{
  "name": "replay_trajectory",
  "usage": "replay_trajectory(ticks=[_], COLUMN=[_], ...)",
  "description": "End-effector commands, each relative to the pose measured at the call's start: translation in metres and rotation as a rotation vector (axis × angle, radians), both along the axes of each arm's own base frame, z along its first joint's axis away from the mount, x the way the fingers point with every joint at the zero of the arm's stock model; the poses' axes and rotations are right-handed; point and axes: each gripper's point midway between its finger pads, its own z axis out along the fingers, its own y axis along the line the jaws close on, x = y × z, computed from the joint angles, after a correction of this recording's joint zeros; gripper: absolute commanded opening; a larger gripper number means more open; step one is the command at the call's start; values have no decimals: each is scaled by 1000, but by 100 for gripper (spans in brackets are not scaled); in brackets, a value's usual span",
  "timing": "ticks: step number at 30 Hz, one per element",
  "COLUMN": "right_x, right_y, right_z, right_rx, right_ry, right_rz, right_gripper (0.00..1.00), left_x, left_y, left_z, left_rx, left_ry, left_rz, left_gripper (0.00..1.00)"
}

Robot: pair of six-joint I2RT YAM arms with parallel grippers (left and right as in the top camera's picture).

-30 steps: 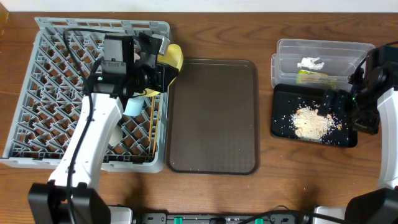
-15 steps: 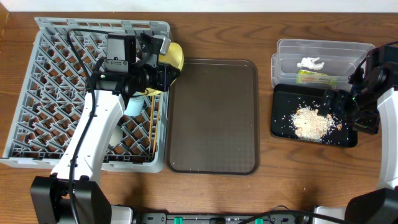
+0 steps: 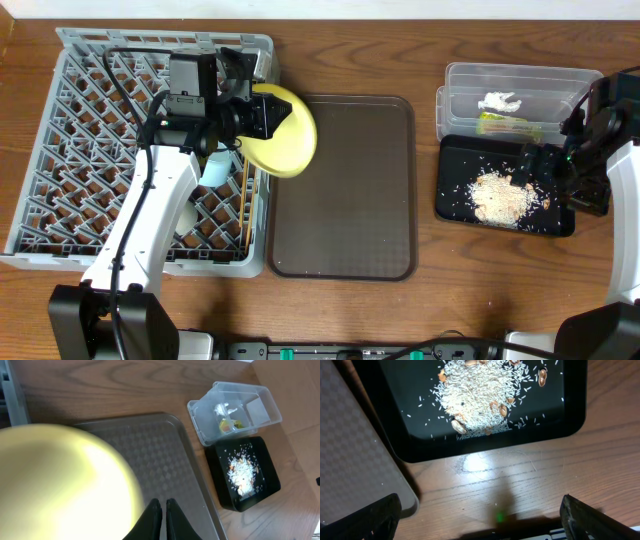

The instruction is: Sort waste into correct bins and load items into the dishwasher

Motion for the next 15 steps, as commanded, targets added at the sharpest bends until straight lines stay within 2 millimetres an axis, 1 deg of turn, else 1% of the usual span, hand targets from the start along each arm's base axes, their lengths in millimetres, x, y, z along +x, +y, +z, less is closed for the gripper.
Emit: replay_trajectory(ticks=[1, 12, 14, 15], right_x=[0, 0, 0, 0], right_y=[0, 0, 0, 0], right_z=[7, 7, 7, 7], right_rx=[-2, -1, -1, -1], right_ry=[-25, -24, -24, -24], right_rz=[-2, -3, -3, -3], right_gripper=[99, 99, 99, 99], left_x=[-4, -5, -5, -4], left_y=[0, -1, -1, 0], left_z=[10, 9, 6, 4], left_rx=[-32, -28, -14, 4], left_ry=[0, 5, 8, 13], left_rz=[13, 12, 19, 30], left_gripper=[8, 7, 9, 12])
